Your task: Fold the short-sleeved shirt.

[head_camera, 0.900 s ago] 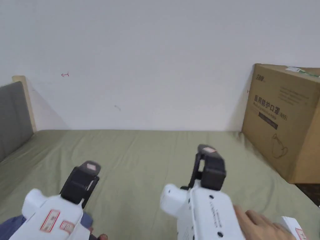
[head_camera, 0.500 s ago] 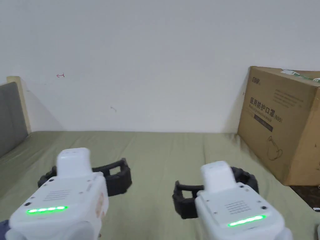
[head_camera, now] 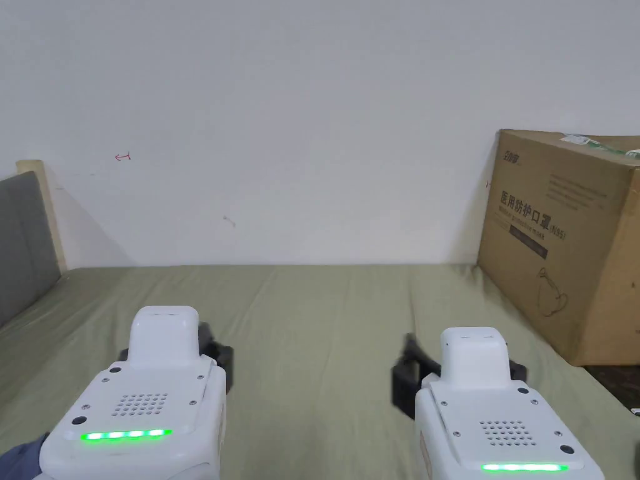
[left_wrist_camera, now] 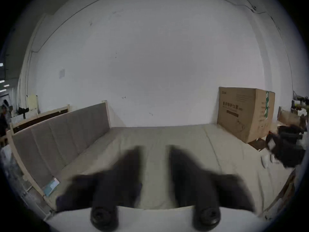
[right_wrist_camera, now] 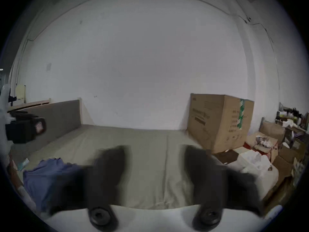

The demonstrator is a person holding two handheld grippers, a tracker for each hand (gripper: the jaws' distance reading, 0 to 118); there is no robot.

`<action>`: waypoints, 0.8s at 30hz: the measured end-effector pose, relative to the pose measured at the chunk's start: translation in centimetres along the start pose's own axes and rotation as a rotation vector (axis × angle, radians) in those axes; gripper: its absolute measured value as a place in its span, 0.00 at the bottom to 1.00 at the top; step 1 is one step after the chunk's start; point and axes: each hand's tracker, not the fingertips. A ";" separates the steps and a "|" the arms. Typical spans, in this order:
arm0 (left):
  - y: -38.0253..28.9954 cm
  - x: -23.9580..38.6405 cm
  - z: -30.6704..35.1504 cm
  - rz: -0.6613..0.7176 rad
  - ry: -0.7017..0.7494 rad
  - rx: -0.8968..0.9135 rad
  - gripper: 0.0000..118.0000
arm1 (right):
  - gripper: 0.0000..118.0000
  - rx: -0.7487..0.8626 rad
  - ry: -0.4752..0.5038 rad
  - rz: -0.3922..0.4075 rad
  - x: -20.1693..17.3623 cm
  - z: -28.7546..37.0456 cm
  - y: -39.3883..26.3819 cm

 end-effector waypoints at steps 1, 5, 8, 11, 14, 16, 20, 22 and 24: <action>-0.2 -0.2 0.1 0.008 0.004 0.002 0.03 | 0.02 -0.038 -0.097 0.038 -0.4 -0.3 0.0; -0.8 -0.8 -0.8 -0.001 -0.101 -0.070 0.00 | 0.01 -0.068 -0.079 -0.001 0.4 -0.5 -0.7; -1.2 -1.0 -1.1 0.002 -0.093 -0.070 0.00 | 0.00 -0.081 -0.079 -0.012 0.8 -0.8 -1.2; -0.8 -1.1 -0.9 0.016 -0.110 -0.067 0.00 | 0.00 -0.106 -0.041 -0.035 0.8 -1.3 -1.1; -0.3 -2.0 -0.8 -0.008 -0.083 -0.055 0.00 | 0.00 -0.106 -0.005 -0.007 -0.6 -1.8 -0.6; -0.1 -3.4 -0.4 -0.011 -0.045 -0.041 0.00 | 0.00 -0.101 0.038 -0.001 -2.0 -2.2 -0.2; -0.2 -7.9 1.7 0.008 0.094 -0.037 0.00 | 0.00 -0.118 0.208 -0.028 -6.2 -3.1 0.2; -0.3 -10.9 3.0 0.009 0.177 -0.042 0.00 | 0.00 -0.107 0.291 -0.009 -9.3 -3.1 0.2; -0.5 -13.6 4.3 0.023 0.269 -0.063 0.00 | 0.00 -0.109 0.385 0.028 -12.4 -3.0 0.2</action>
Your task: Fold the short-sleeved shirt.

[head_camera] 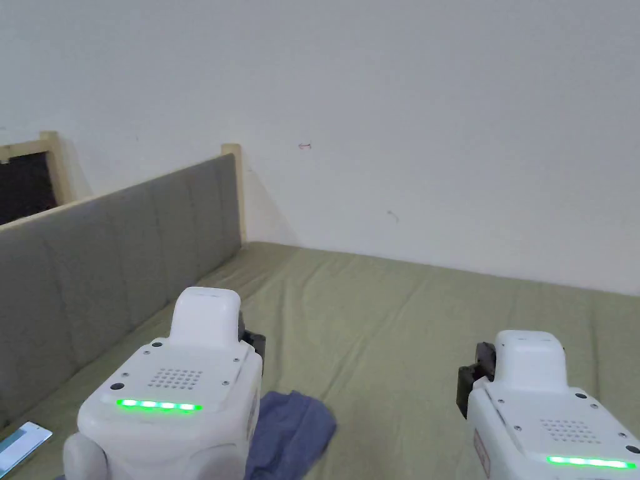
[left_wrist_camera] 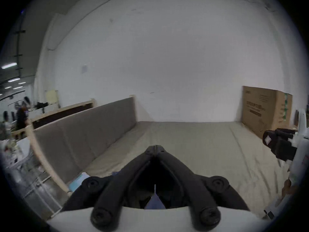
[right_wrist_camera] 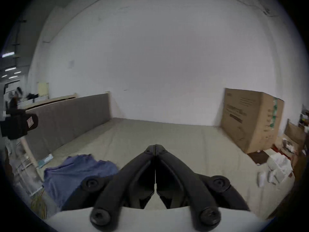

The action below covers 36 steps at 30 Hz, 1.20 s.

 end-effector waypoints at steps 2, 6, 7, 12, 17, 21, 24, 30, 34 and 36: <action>-0.3 -2.6 0.7 0.013 0.055 -0.012 0.00 | 0.00 0.000 0.075 0.031 -2.8 -0.8 -0.1; -1.2 -5.9 1.5 0.042 0.135 -0.046 0.00 | 0.00 -0.028 0.191 0.056 -6.9 -1.5 -0.4; -1.5 -6.3 1.4 0.047 0.150 -0.059 0.00 | 0.00 -0.031 0.197 0.058 -7.4 -1.6 -0.6; -3.2 -7.0 -0.7 0.099 0.138 -0.154 0.00 | 0.00 -0.074 0.231 0.036 -7.9 -2.5 -1.3; -7.1 -6.7 -6.8 0.118 0.078 -0.339 0.00 | 0.00 -0.141 0.222 0.013 -7.3 -4.3 -2.6; -13.3 -5.7 -12.8 0.121 -0.002 -0.546 0.00 | 0.00 -0.212 0.213 -0.008 -6.5 -6.1 -4.3; -17.1 -4.5 -16.1 0.144 -0.016 -0.693 0.59 | 0.00 -0.268 0.195 -0.012 -5.8 -7.5 -5.7; -19.9 -1.0 -19.5 0.071 -0.050 -0.750 0.99 | 0.00 -0.363 0.157 -0.083 -3.8 -9.8 -7.8; -23.3 0.8 -22.0 0.089 -0.104 -0.865 0.82 | 0.00 -0.395 0.134 -0.063 -3.5 -10.8 -8.8; -24.7 1.2 -22.5 0.074 -0.038 -0.905 0.76 | 0.00 -0.408 0.138 -0.056 -3.5 -10.9 -9.1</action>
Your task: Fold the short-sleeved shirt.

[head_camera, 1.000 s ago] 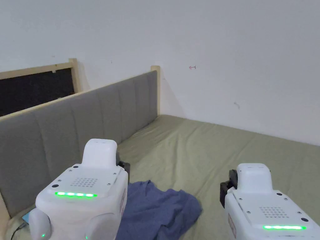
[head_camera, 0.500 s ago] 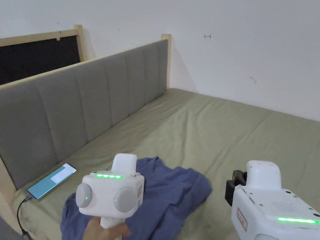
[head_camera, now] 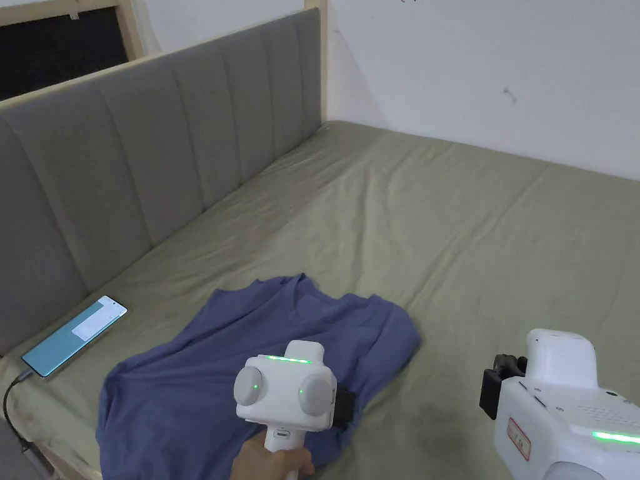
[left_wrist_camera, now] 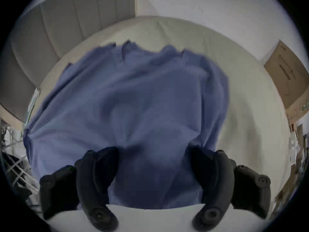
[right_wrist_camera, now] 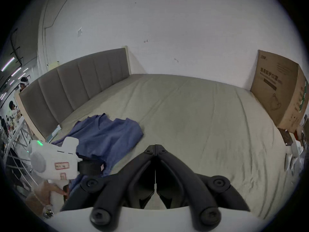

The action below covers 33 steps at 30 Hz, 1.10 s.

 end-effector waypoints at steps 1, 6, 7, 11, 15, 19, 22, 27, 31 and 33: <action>-0.1 0.1 1.1 0.018 -0.025 0.055 0.62 | 0.00 -0.006 0.003 0.001 0.1 -0.1 -0.1; 0.9 -0.5 1.7 -0.041 0.084 0.045 0.05 | 0.00 -0.030 0.004 -0.001 0.3 -0.3 -0.7; 1.0 -0.8 1.8 -0.009 0.055 0.022 0.05 | 0.00 -0.032 0.007 -0.011 0.5 -0.2 -0.9; 2.0 -2.1 2.8 0.135 -0.039 0.021 0.05 | 0.00 -0.031 -0.002 -0.024 1.5 0.4 -1.1; 3.5 -2.3 3.8 0.160 -0.078 0.045 0.05 | 0.00 -0.017 -0.027 -0.081 3.5 1.5 -1.1; 5.5 1.2 7.2 0.128 -0.183 0.112 0.05 | 0.00 0.007 -0.083 -0.114 6.1 3.5 -1.0; 7.0 6.3 9.8 0.054 -0.267 0.160 0.05 | 0.00 0.044 -0.151 -0.163 9.2 5.9 -0.5; 7.1 19.4 15.5 -0.119 -0.529 0.185 0.05 | 0.00 0.148 -0.321 -0.239 15.6 12.0 0.2; 5.5 30.3 19.1 -0.235 -0.744 0.139 0.05 | 0.00 0.223 -0.486 -0.322 20.9 17.7 -0.4; 2.7 35.8 21.5 -0.323 -0.859 0.131 0.05 | 0.00 0.245 -0.554 -0.371 23.6 20.4 -1.1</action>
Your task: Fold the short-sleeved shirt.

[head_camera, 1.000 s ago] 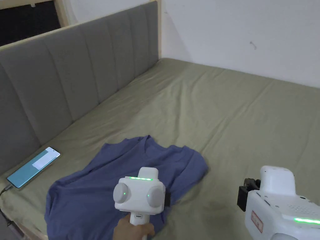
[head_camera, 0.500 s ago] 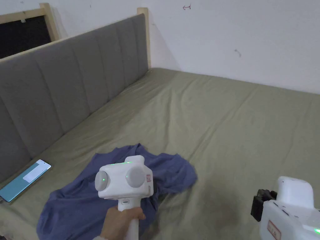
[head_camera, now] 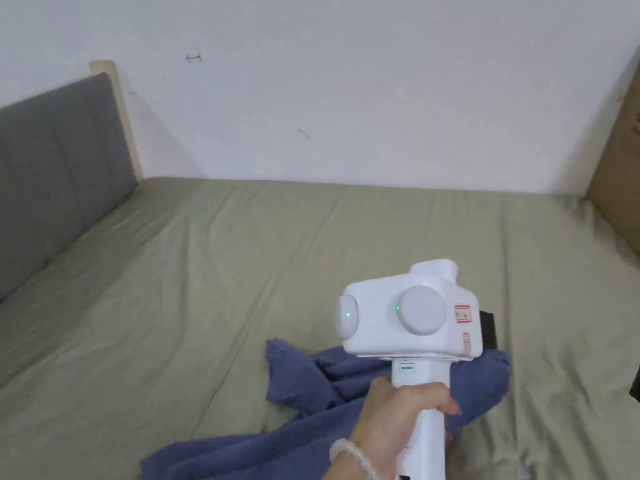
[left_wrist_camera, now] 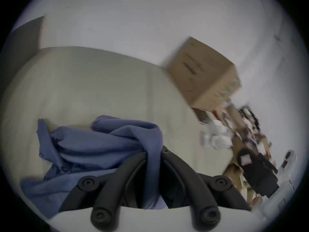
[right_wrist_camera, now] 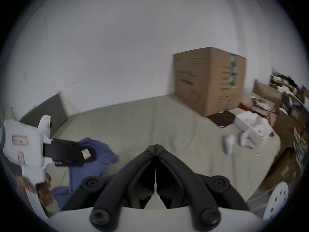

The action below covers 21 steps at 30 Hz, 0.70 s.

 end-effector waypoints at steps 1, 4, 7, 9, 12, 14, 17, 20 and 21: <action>-0.8 2.1 -1.2 -0.041 -0.040 -0.033 0.05 | 0.00 0.011 -0.032 -0.015 1.5 0.3 0.2; -4.7 6.4 -5.2 -0.108 -0.060 -0.153 0.05 | 0.00 0.007 -0.125 -0.038 4.9 1.7 0.4; -9.6 7.2 -9.3 -0.130 -0.014 -0.281 0.05 | 0.00 -0.024 -0.167 -0.066 8.2 1.9 -0.5; -12.6 6.2 -11.8 -0.201 0.025 -0.380 0.05 | 0.00 -0.051 -0.201 -0.084 9.3 2.0 -1.2; -15.1 4.3 -14.0 -0.248 0.107 -0.437 0.05 | 0.00 -0.089 -0.203 -0.074 10.3 1.1 -2.1; -15.1 4.0 -14.2 -0.249 0.110 -0.427 0.06 | 0.00 -0.109 -0.205 -0.057 10.5 0.5 -2.6; -13.2 4.7 -11.8 -0.296 0.126 -0.398 0.47 | 0.00 -0.126 -0.191 -0.056 10.2 0.1 -3.0; -10.9 4.1 -9.9 -0.340 0.122 -0.322 0.87 | 0.00 -0.129 -0.163 -0.061 9.4 -0.3 -2.9; -10.2 3.6 -8.6 -0.339 0.131 -0.282 0.90 | 0.00 -0.130 -0.155 -0.055 9.0 -0.4 -2.8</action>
